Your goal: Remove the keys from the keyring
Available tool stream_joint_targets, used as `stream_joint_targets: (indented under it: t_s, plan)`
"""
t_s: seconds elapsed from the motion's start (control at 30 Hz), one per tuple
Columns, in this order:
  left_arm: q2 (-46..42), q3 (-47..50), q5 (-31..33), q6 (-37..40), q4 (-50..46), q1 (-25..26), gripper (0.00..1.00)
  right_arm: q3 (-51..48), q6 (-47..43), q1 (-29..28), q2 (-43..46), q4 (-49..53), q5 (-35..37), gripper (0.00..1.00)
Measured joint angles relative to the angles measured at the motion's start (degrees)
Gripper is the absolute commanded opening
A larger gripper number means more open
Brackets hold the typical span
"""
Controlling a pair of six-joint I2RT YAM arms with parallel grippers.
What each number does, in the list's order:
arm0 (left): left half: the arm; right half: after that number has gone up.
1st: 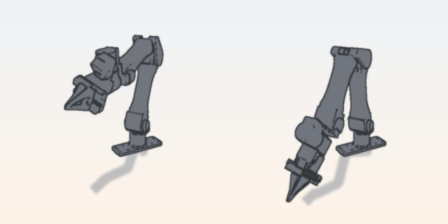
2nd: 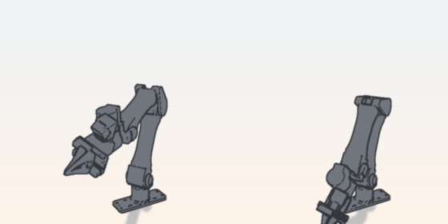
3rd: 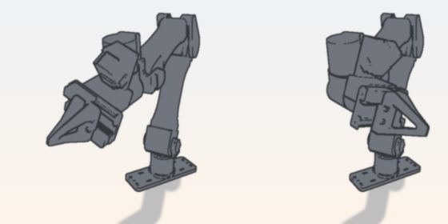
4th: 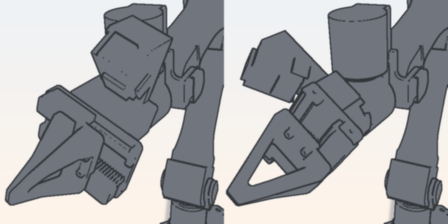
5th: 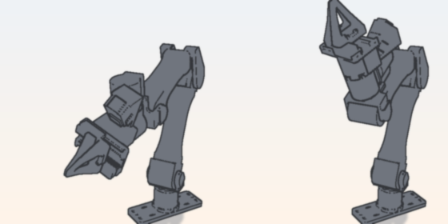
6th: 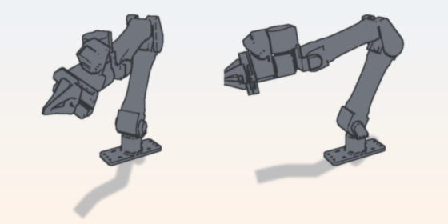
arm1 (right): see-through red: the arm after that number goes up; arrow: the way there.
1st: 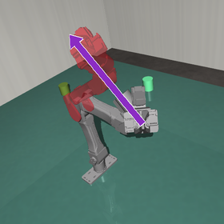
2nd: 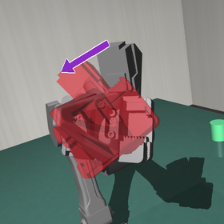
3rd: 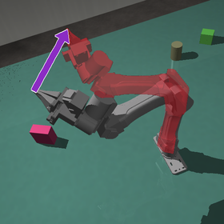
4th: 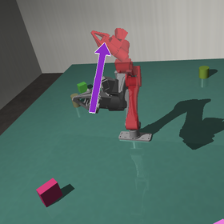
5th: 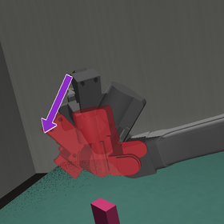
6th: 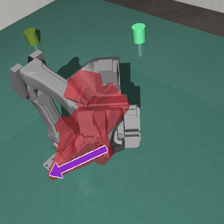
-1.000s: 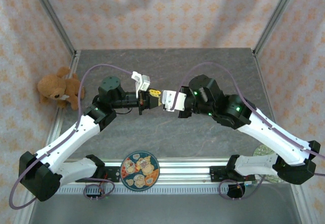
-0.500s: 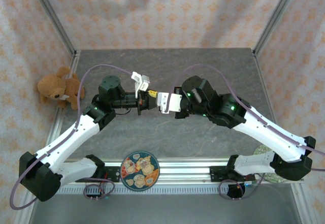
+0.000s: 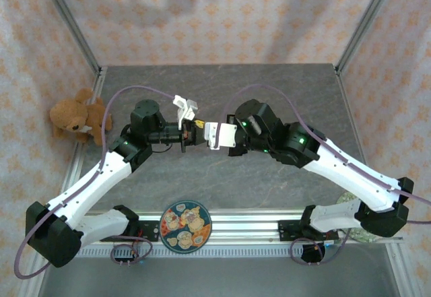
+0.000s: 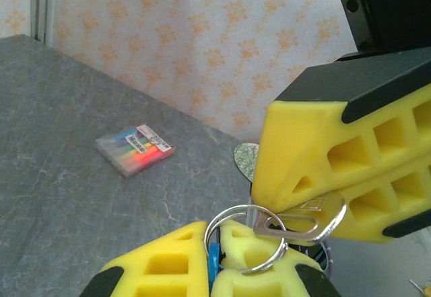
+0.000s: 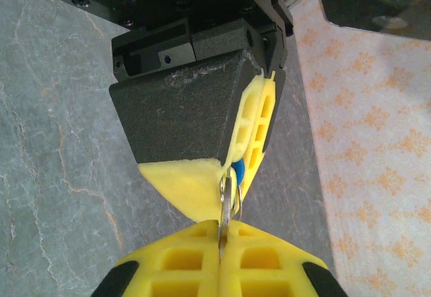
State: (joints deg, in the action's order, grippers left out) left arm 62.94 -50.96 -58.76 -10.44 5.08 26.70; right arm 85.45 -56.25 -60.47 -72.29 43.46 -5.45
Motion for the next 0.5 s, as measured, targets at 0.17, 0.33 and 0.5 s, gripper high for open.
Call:
stream_joint_targets:
  t_s: [0.17,0.33,0.5]
  plan:
    - [0.00,0.00,0.07,0.00,-1.31,-0.26,0.00,0.02,-0.04,0.00,-0.87,-0.17,0.09,0.00]
    - [-0.02,0.00,0.28,0.00,-2.32,-0.61,0.00,0.31,-0.22,0.00,-1.77,-0.28,0.33,0.00]
    - [-0.15,0.00,0.68,0.00,-2.38,-1.01,0.00,0.55,0.28,0.00,-2.34,-1.31,0.48,0.00]
